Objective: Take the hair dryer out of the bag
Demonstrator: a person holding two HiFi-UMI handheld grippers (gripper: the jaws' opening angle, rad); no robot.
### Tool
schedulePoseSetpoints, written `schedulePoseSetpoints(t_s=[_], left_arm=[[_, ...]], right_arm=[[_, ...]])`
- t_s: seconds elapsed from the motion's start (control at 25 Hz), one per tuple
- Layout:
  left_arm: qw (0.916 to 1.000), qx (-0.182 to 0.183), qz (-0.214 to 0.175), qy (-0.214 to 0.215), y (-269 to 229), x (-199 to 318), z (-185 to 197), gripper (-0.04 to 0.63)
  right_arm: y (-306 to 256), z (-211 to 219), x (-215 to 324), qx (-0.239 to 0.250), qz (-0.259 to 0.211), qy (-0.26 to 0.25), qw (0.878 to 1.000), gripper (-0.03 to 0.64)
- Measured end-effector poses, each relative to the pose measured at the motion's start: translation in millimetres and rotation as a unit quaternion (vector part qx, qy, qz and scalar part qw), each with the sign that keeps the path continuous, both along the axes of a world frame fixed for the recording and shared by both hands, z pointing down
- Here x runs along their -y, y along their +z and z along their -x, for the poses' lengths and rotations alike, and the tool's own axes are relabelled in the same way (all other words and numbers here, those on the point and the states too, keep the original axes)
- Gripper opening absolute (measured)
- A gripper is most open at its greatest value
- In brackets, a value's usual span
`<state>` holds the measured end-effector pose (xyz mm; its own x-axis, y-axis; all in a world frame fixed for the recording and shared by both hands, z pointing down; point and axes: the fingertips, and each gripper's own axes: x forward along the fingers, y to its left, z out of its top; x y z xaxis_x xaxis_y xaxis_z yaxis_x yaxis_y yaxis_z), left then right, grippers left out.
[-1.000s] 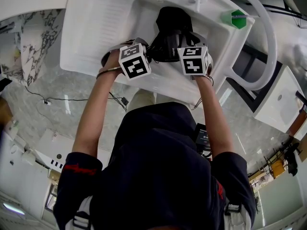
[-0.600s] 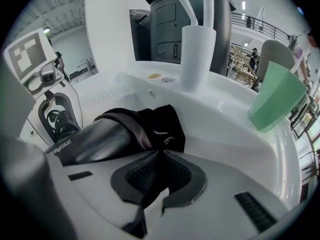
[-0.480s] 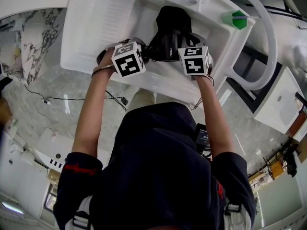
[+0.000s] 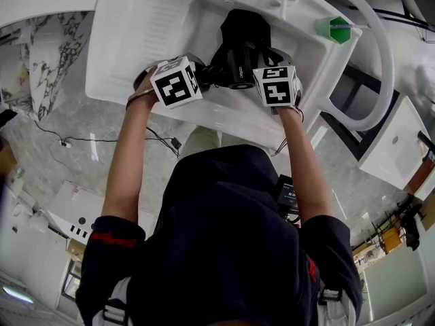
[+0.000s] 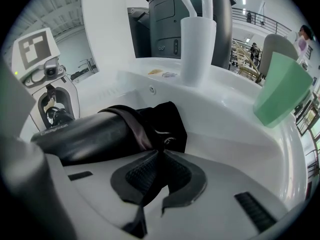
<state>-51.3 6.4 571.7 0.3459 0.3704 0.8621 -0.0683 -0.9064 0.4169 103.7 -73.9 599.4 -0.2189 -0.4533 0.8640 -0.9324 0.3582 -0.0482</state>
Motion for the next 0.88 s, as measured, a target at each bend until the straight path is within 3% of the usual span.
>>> schedulePoseSetpoints(t_s=[0.32, 0.88], left_arm=[[0.9983, -0.040, 0.032, -0.030, -9, 0, -1, 0.219], [0.9949, -0.062, 0.060, -0.051, -16, -3, 2, 0.218]], right_arm=[[3, 0, 0, 0.008, 0.009, 0.016, 1.000, 0.050], [6, 1, 0, 0.016, 0.019, 0.025, 0.999, 0.049]])
